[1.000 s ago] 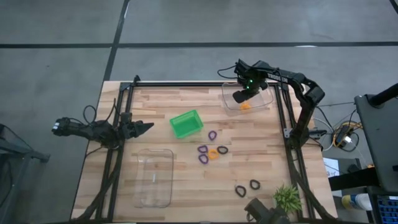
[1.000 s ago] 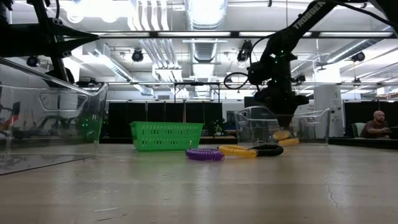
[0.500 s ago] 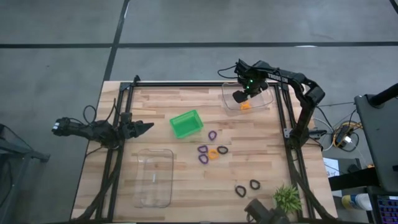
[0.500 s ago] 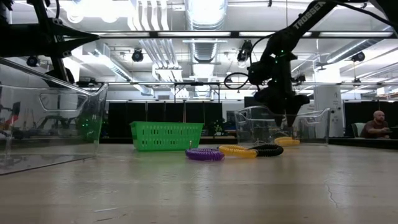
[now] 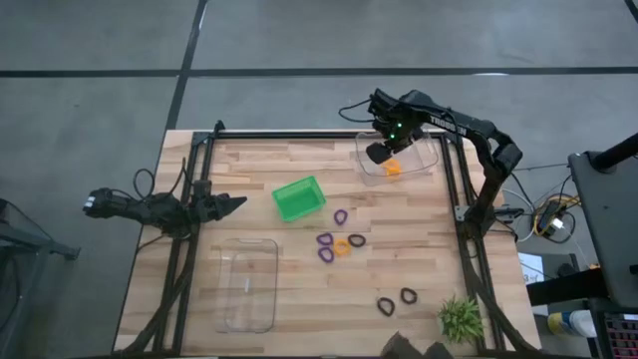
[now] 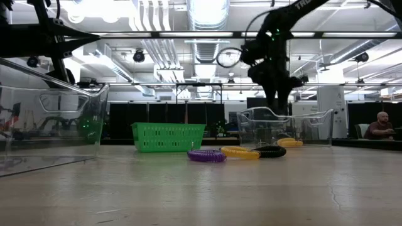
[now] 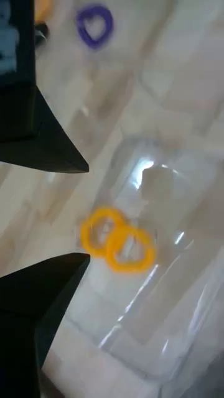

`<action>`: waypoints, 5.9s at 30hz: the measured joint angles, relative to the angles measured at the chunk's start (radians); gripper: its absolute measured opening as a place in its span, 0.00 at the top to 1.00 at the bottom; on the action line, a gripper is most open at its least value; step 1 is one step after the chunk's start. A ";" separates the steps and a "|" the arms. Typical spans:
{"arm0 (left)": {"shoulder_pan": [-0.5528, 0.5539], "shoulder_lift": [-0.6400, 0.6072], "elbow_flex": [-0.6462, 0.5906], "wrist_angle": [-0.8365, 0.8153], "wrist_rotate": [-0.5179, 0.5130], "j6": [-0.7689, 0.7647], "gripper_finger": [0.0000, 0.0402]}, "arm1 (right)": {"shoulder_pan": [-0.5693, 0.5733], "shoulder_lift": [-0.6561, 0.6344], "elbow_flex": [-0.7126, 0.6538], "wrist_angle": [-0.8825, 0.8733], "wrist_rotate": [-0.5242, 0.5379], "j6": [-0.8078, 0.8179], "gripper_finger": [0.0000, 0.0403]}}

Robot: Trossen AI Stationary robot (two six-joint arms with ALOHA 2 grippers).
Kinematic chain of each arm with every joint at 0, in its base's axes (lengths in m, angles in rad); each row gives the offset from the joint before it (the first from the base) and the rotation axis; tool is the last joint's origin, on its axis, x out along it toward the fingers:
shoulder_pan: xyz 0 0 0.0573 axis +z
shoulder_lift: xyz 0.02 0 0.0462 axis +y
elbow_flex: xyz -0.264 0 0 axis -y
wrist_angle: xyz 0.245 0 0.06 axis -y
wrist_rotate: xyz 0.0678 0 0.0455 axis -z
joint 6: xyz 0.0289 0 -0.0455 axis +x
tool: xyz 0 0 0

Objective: Sort spring keychains
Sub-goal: Put the yellow spring keychain into the top transparent bin

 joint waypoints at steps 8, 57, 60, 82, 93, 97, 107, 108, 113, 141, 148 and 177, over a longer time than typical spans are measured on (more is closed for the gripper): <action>0.000 0.000 0.000 0.000 0.000 0.000 1.00 | 0.187 -0.001 0.097 -0.045 0.000 0.048 0.47; 0.000 0.004 0.000 -0.003 0.001 0.002 1.00 | 0.776 0.301 0.122 0.242 0.080 -0.455 0.47; 0.000 0.004 0.000 -0.003 0.001 0.002 1.00 | 0.768 0.336 0.122 0.245 0.080 -0.479 0.47; 0.000 0.004 0.000 -0.002 0.001 0.006 1.00 | 0.761 0.386 0.095 0.295 0.069 -0.506 0.62; 0.000 0.004 0.000 -0.002 0.000 0.007 1.00 | 0.761 0.382 0.065 0.284 0.020 -0.489 0.96; 0.000 0.004 0.000 -0.002 0.000 0.009 1.00 | 0.761 0.382 0.071 0.267 0.019 -0.486 0.97; 0.000 0.004 0.000 -0.003 0.000 0.008 1.00 | 0.762 0.359 0.210 0.096 -0.008 -0.457 0.98; 0.000 0.004 0.000 -0.002 0.000 0.008 1.00 | 0.764 0.356 0.237 0.069 -0.011 -0.456 0.98; 0.000 0.004 0.000 -0.003 0.000 0.008 1.00 | 0.765 0.343 0.411 -0.064 -0.060 -0.436 0.98; 0.000 0.003 0.000 -0.007 -0.011 0.002 1.00 | 0.559 0.343 0.681 -0.294 -0.079 -0.369 0.98; 0.000 0.003 0.000 -0.007 -0.011 0.001 1.00 | 0.368 0.343 0.680 -0.314 -0.085 -0.305 0.98; 0.000 0.003 0.000 -0.007 -0.011 -0.001 1.00 | -0.068 0.292 0.377 -0.266 -0.014 -0.186 0.98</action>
